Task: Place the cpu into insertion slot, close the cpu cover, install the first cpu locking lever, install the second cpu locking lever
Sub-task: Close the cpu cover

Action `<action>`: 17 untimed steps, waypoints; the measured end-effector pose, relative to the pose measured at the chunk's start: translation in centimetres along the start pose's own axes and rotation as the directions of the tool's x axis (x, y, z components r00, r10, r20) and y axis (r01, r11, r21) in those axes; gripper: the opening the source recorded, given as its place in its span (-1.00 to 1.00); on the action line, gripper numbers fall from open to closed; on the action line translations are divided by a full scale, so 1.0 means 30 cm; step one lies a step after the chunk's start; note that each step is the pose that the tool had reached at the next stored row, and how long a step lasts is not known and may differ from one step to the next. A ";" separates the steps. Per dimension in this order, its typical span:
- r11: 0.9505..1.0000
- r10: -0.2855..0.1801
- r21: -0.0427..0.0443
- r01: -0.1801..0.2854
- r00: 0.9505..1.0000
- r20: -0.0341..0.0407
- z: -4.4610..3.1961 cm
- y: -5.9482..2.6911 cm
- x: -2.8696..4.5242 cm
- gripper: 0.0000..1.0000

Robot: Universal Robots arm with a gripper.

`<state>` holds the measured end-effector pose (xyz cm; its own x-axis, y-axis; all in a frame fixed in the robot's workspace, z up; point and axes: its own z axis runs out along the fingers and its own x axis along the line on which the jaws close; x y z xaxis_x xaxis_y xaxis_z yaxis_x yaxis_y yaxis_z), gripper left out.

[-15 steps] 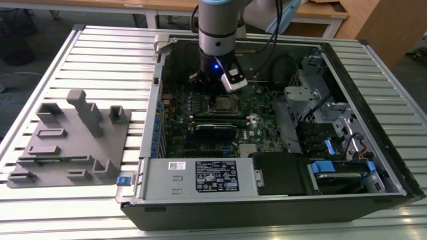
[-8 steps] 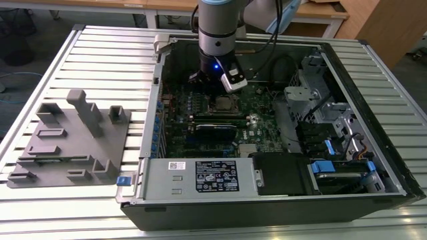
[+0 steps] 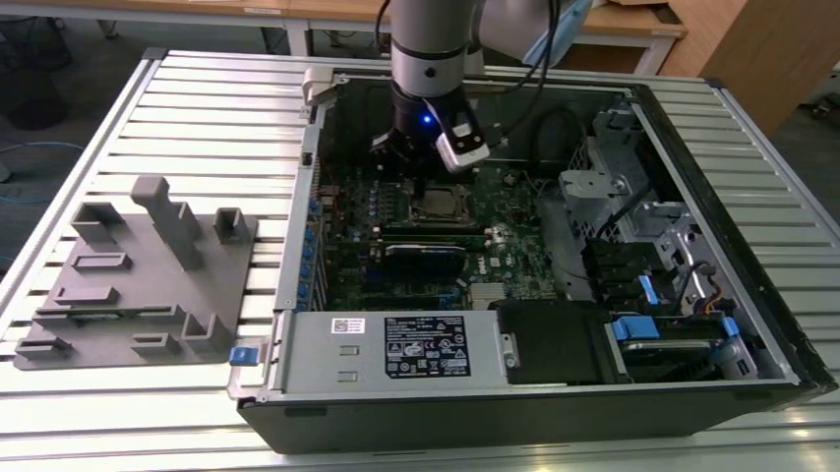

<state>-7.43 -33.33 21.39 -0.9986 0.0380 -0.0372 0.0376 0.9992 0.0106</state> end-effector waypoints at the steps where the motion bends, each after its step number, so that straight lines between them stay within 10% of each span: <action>1: 1.000 0.000 0.000 0.000 1.000 0.000 -0.007 0.000 0.000 -0.79; 17: 1.000 0.000 0.000 0.000 1.000 0.000 -0.014 -0.001 -0.044 -0.79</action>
<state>-6.12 -33.41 21.87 -0.9986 0.0380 -0.0372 0.0376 0.9992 0.0107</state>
